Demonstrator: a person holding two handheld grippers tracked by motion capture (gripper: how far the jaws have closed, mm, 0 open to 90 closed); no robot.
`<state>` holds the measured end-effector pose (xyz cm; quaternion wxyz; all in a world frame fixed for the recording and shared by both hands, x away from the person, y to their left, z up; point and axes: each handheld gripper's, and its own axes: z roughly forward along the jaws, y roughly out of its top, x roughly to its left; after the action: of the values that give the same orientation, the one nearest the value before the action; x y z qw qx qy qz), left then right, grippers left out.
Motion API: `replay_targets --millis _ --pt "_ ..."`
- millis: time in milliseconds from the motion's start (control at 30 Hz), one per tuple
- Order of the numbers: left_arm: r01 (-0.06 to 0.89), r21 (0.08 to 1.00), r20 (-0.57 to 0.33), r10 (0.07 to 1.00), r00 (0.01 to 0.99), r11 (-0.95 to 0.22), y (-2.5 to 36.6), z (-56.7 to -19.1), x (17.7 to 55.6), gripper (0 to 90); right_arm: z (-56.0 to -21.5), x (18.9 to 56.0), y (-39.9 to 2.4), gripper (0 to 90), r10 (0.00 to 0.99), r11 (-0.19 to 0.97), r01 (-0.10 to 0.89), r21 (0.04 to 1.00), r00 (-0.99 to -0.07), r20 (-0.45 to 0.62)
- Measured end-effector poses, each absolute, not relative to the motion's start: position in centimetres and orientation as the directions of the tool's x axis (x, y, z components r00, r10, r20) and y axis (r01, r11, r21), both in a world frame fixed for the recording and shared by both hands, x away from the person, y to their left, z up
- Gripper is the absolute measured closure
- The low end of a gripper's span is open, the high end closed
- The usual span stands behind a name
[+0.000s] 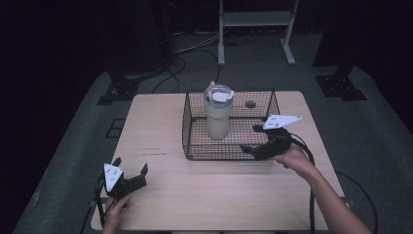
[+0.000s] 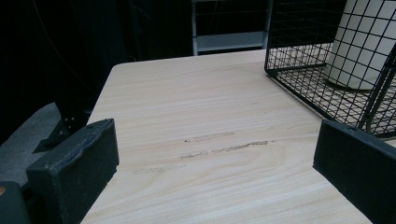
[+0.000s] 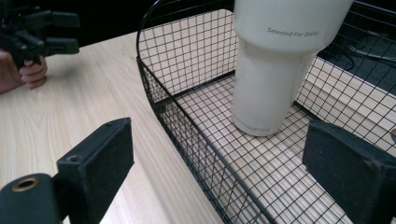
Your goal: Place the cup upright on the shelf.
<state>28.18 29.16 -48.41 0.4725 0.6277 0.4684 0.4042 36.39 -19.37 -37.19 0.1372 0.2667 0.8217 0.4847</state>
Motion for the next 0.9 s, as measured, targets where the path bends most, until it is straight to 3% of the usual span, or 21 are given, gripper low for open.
replay_targets --millis 900 --pt "0.206 0.971 0.069 0.970 0.235 -0.119 29.1 -48.4 28.2 0.0 -40.1 32.2 -21.9 8.2 0.583 0.400 0.312 0.862 -0.812 0.024"
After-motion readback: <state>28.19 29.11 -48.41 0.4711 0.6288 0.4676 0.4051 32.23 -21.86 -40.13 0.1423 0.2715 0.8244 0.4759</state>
